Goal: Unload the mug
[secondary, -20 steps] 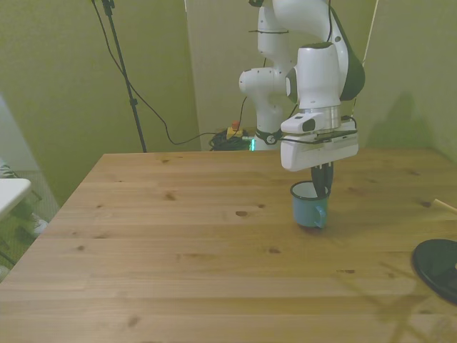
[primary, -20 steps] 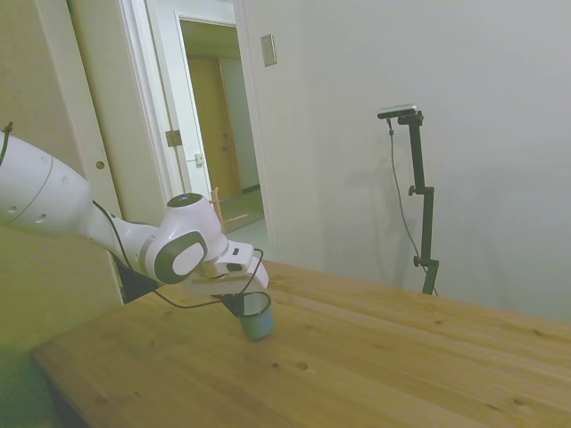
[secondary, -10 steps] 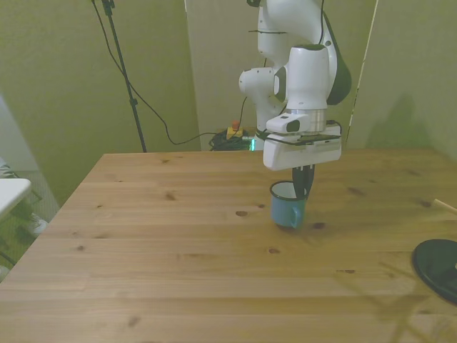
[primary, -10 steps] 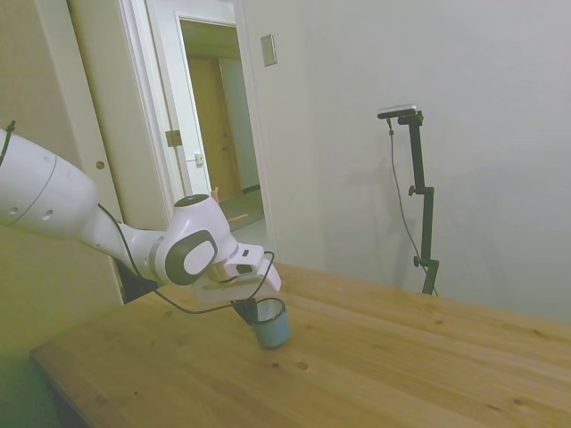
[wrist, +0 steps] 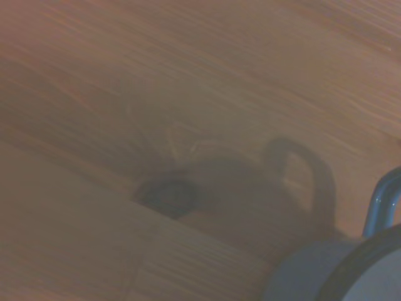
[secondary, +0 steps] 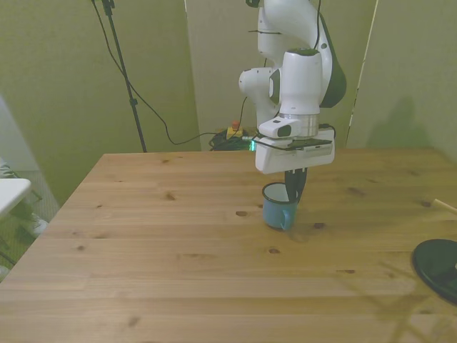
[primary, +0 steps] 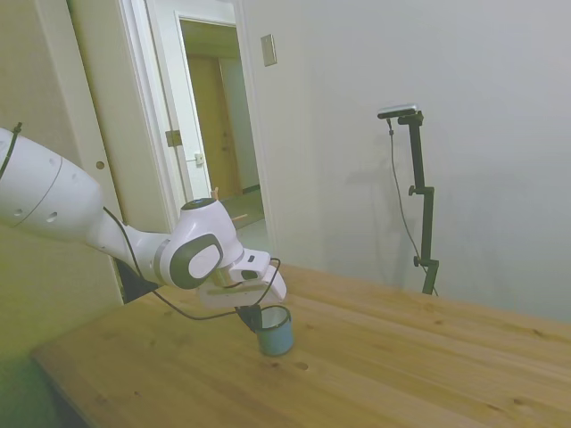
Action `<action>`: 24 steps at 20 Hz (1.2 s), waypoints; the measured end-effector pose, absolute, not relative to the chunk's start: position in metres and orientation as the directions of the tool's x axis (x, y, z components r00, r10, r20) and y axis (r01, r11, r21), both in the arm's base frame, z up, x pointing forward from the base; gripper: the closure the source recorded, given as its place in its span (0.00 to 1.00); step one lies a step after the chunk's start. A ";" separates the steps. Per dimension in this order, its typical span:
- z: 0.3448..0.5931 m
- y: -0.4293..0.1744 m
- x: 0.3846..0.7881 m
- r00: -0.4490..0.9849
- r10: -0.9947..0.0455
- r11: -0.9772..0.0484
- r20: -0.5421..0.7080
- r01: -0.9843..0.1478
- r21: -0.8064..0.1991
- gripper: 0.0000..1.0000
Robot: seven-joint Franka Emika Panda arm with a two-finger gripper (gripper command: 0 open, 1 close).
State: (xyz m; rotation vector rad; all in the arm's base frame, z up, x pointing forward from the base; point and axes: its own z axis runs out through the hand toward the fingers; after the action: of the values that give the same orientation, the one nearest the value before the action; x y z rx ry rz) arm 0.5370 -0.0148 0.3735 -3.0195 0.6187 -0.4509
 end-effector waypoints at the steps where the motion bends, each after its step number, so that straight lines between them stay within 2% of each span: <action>1: 0.373 -0.014 0.537 0.878 -0.393 -0.919 0.273 -0.384 -0.088 0.00; 9: 0.371 -0.013 0.534 0.878 -0.403 -0.915 0.257 -0.387 -0.115 0.00; 13: 0.378 -0.018 0.533 0.871 -0.412 -0.911 0.268 -0.394 -0.121 0.00; 16: 0.394 -0.023 0.531 0.862 -0.411 -0.911 0.295 -0.392 -0.124 0.00; 24: 0.454 -0.015 0.520 0.836 -0.393 -0.920 0.384 -0.362 -0.152 0.00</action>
State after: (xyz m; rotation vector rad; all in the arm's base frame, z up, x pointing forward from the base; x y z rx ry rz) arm 0.5203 -0.0146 0.4544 -2.9400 0.6055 -0.6384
